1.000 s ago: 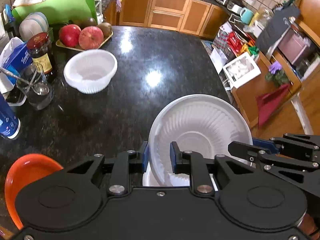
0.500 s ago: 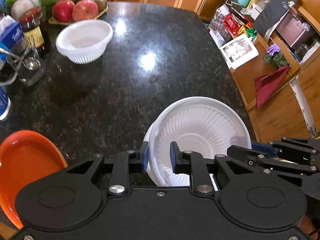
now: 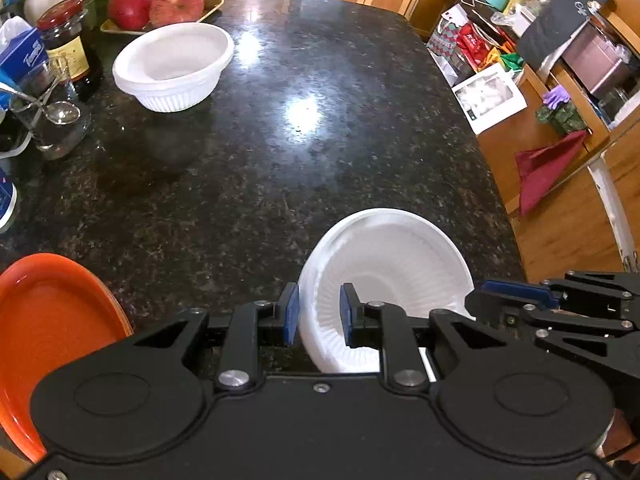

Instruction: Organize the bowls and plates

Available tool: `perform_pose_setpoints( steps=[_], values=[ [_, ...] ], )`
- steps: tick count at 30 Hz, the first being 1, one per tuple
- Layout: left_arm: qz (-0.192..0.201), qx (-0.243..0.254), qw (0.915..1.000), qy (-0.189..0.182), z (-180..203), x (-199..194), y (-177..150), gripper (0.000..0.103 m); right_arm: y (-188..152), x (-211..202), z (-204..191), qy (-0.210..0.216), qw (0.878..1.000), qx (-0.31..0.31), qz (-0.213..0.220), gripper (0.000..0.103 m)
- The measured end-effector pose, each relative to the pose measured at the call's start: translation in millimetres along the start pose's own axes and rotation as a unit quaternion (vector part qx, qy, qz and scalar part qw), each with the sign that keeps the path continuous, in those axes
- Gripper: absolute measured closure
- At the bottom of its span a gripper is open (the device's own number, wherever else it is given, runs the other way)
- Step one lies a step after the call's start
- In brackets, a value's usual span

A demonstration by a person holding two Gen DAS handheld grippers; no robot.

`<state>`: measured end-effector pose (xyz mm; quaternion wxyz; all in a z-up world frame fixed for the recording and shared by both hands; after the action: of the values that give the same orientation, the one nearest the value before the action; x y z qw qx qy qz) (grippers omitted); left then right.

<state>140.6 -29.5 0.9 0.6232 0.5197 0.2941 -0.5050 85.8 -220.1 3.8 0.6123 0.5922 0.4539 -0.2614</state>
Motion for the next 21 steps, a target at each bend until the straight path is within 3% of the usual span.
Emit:
perform_pose_setpoints(
  steps=[10,21],
  values=[
    [0.012,-0.016,0.9998,0.007,-1,-6,4,0.075,8,5,6,0.007,1.0,-0.013,0.003,0.083],
    [0.06,-0.022,0.9967,0.05,0,-9,14,0.075,29,12,7,0.025,0.999,-0.04,0.01,0.083]
  ],
)
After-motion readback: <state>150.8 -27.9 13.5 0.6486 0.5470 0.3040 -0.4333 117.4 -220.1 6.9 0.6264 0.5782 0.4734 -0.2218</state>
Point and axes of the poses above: each gripper's, at about its wrist camera, not at the fingertips, and x roughly the way its jaws point, z to its right, y to its top, the point moved 3 cm from there along x, roughly the way its jaws point, and after that the axes turned 9 degrees about -x, right-handed, at the moved point
